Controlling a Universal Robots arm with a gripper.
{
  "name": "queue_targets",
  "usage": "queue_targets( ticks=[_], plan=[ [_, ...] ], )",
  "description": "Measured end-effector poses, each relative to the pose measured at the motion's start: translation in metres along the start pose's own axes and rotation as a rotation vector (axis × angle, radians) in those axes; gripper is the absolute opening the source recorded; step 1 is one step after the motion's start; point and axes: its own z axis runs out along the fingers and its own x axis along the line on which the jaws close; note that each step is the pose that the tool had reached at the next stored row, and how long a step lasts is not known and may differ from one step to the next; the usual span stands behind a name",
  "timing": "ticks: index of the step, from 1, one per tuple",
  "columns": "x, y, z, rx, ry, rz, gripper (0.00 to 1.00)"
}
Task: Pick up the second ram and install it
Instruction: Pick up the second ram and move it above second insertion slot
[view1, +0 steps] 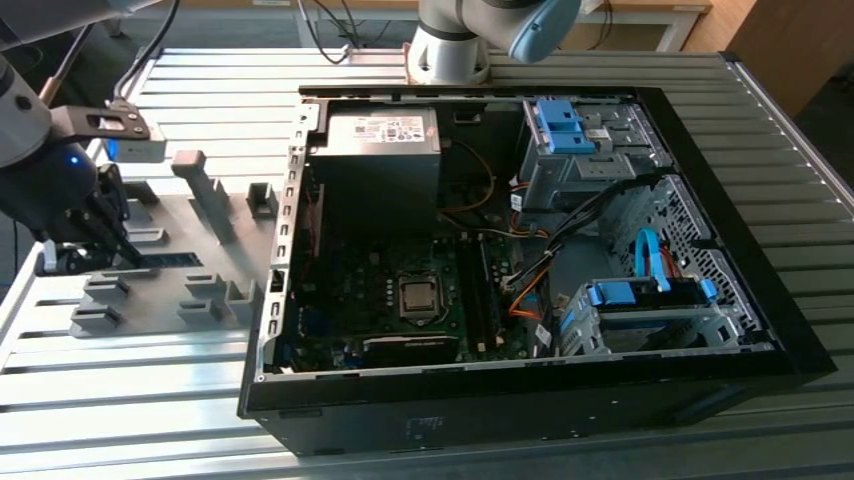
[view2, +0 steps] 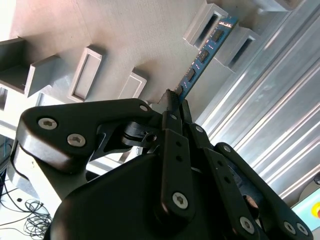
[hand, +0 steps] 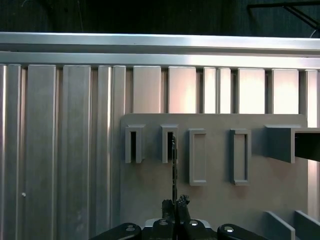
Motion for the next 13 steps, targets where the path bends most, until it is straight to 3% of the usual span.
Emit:
queue_targets(
  ticks=[13],
  plan=[
    [-0.0001, -0.0001, -0.0046, 0.0000, 0.0000, 0.000, 0.14]
  ],
)
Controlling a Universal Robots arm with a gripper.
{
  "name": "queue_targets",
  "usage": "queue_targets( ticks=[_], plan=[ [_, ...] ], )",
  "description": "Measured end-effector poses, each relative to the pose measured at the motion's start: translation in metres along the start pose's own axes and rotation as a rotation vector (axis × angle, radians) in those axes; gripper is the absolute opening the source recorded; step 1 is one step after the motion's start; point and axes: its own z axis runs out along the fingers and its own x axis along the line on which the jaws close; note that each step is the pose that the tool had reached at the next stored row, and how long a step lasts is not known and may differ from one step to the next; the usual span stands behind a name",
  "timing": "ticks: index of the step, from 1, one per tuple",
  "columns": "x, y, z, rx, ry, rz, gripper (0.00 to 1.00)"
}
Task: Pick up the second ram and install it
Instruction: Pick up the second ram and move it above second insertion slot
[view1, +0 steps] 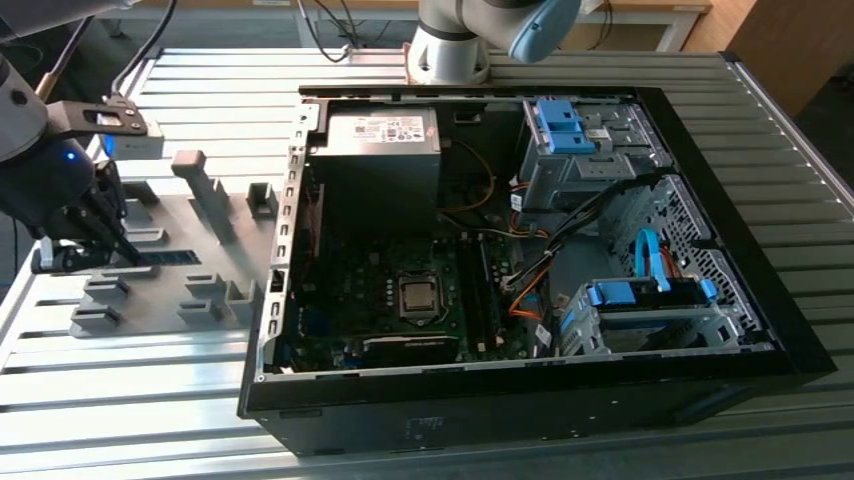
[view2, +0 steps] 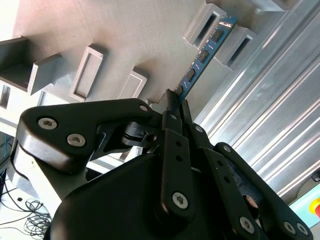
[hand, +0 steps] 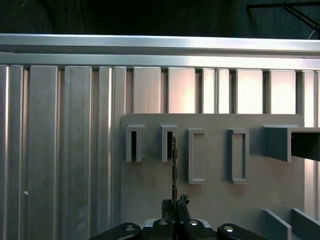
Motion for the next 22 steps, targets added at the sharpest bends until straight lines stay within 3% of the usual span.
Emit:
queue_targets(
  ticks=[22],
  plan=[
    [-0.0003, -0.0001, -0.0080, 0.0002, -0.0001, 0.000, 0.14]
  ],
)
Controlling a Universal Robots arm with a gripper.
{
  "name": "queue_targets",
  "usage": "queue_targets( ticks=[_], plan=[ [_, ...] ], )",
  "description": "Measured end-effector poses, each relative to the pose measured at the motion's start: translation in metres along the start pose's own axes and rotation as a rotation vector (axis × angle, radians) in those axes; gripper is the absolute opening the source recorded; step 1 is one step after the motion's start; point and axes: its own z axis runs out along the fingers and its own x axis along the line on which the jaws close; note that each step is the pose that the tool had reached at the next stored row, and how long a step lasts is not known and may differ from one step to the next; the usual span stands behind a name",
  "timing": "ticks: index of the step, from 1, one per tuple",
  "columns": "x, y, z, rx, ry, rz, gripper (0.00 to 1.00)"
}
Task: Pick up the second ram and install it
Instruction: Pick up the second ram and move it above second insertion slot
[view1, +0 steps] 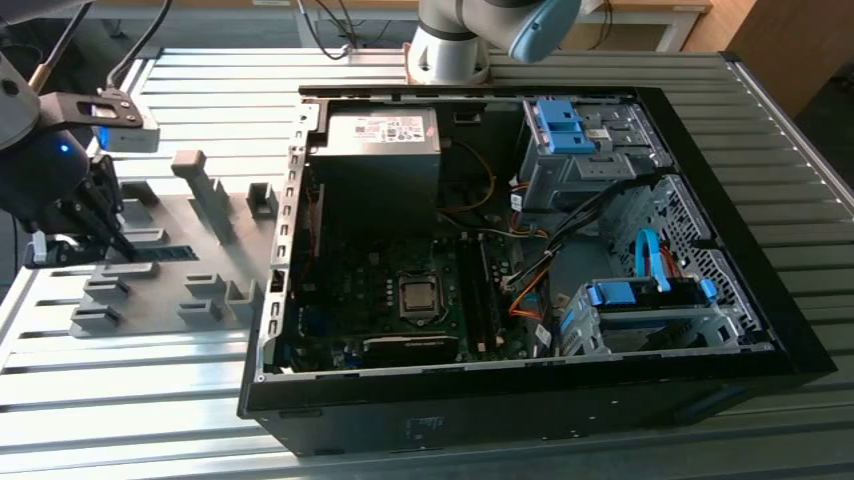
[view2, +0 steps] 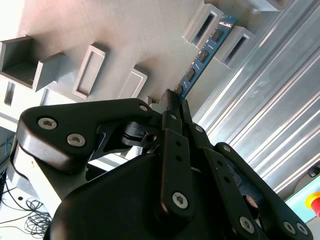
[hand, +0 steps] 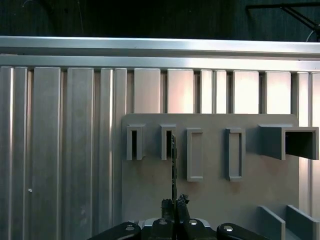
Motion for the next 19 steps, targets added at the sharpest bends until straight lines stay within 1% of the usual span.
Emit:
queue_targets(
  ticks=[19],
  plan=[
    [-0.0003, -0.0001, -0.0105, -0.0002, 0.0001, 0.000, 0.14]
  ],
)
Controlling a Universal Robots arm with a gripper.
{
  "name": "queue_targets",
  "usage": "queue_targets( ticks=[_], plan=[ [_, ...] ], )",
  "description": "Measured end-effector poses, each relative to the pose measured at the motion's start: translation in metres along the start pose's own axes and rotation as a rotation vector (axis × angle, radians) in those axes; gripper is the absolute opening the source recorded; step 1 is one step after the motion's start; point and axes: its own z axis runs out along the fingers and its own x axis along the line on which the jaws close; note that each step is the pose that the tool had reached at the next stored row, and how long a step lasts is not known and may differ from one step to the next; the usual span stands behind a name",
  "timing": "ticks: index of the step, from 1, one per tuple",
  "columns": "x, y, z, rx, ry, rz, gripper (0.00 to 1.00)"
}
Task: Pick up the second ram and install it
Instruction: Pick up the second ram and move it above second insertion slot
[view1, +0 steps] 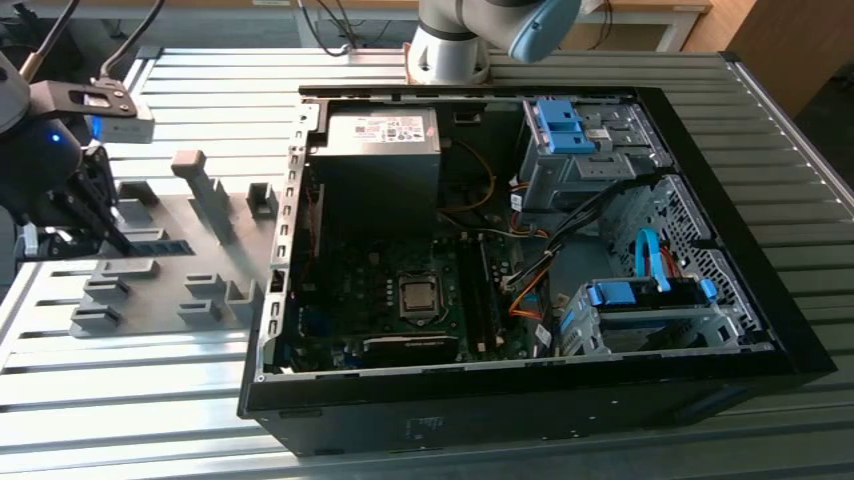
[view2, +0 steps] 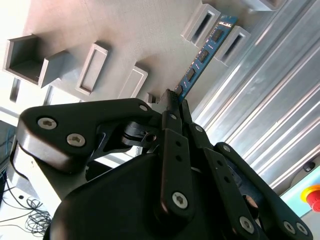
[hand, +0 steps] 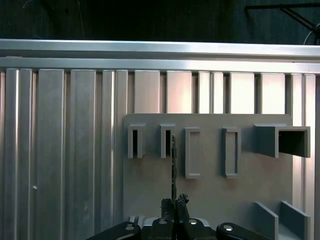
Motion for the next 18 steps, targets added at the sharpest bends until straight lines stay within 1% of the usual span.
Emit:
queue_targets(
  ticks=[6, 12, 18],
  plan=[
    [-0.0001, 0.0000, -0.0024, 0.0000, 0.0000, 0.000, 0.14],
    [-0.0001, 0.0000, -0.0029, 0.0000, 0.0000, 0.000, 0.14],
    [-0.0001, 0.0000, -0.0049, -0.0001, 0.0000, 0.000, 0.14]
  ],
)
